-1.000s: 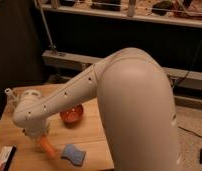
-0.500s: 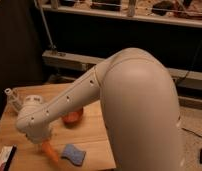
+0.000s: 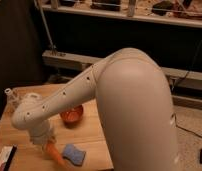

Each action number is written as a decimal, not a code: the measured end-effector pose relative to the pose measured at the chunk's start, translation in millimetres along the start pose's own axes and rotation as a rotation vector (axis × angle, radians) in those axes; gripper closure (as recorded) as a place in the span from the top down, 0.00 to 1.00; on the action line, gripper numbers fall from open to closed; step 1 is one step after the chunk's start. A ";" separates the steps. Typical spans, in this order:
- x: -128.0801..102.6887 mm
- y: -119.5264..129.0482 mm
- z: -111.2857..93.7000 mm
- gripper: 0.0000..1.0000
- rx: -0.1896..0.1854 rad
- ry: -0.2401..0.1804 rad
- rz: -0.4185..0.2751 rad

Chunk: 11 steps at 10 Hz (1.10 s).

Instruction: Place the pepper on the white sponge

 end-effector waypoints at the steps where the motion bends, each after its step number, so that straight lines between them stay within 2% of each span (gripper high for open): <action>1: -0.2 -1.2 0.6 0.20 0.003 0.020 -0.002; 2: -0.8 -2.5 3.6 0.20 0.003 0.047 0.001; 5: 2.8 -4.2 12.3 0.20 -0.002 0.074 0.016; 11: 30.6 -6.3 26.1 0.20 -0.027 0.090 0.071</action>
